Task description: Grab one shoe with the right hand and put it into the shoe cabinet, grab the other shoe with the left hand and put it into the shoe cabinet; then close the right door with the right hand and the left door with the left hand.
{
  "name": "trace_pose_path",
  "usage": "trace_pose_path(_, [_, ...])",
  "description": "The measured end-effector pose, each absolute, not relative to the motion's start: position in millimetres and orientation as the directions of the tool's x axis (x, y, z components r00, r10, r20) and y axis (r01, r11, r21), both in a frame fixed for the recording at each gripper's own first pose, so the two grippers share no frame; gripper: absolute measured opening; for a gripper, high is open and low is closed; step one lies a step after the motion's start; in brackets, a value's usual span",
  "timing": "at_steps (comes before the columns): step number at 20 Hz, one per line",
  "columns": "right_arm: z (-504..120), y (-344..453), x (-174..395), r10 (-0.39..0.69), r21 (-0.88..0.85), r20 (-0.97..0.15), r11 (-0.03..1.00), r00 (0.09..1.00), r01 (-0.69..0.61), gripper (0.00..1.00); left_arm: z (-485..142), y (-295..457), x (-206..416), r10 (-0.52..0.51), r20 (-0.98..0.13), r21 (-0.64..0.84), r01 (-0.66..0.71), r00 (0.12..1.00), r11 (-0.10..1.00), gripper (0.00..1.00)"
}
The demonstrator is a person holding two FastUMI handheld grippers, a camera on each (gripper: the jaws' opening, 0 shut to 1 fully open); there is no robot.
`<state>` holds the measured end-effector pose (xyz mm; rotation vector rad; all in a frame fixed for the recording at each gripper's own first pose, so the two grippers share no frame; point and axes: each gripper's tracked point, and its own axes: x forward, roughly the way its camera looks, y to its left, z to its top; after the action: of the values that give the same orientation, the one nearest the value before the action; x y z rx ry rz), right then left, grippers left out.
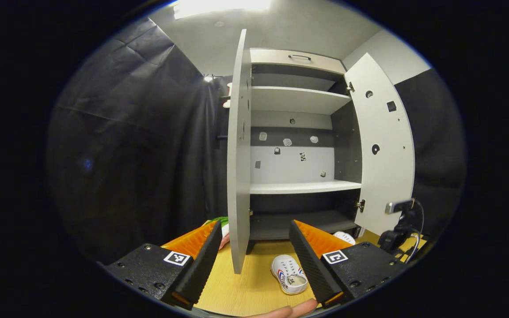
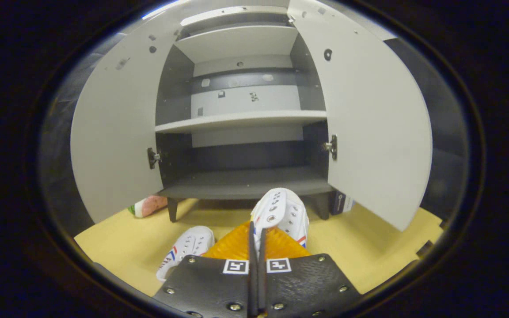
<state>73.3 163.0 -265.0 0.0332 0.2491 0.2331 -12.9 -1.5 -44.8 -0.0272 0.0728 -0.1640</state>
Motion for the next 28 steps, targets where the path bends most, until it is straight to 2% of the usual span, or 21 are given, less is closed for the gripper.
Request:
trace_pose_path(4, [-179.1,162.5,86.6,0.266,0.031,-0.124,0.964,0.956,-0.264,0.01,-47.5,-5.2,-12.1,-0.173,-0.078,-0.052,0.169,0.982,0.984,0.96])
trace_pose_path(6, [-138.7,159.5,96.7,0.267,0.007,-0.088,0.963,0.96,-0.268,0.01,-48.7,-6.4,-9.6,-0.174,-0.078,-0.055,0.17,0.982,0.984,0.94])
trace_pose_path(7, [-120.1,158.8,103.6,0.268,-0.004,-0.079,0.963,0.96,-0.27,0.01,-49.2,-6.7,-8.5,-0.171,-0.08,-0.055,0.167,0.982,0.984,0.96])
trace_pose_path(11, [-57.0,161.4,146.2,0.278,-0.034,-0.057,0.959,0.959,-0.28,0.01,-48.7,-12.5,-5.1,-0.182,-0.087,-0.046,0.179,0.979,0.983,0.94])
trace_pose_path(16, [-6.3,173.6,220.1,0.269,-0.109,-0.069,0.955,0.961,-0.276,0.01,-44.1,-18.4,5.6,-0.185,-0.072,-0.044,0.183,0.98,0.982,0.93])
trace_pose_path(21, [-18.4,205.6,303.8,0.298,-0.118,-0.157,0.941,0.941,-0.318,0.01,-51.5,-26.3,8.0,-0.204,-0.103,-0.07,0.198,0.973,0.978,0.93])
trace_pose_path(28, [-98.3,225.4,408.2,0.265,-0.224,-0.318,0.912,0.91,-0.344,0.01,-62.3,-27.9,12.1,-0.214,-0.123,-0.057,0.208,0.969,0.976,0.94])
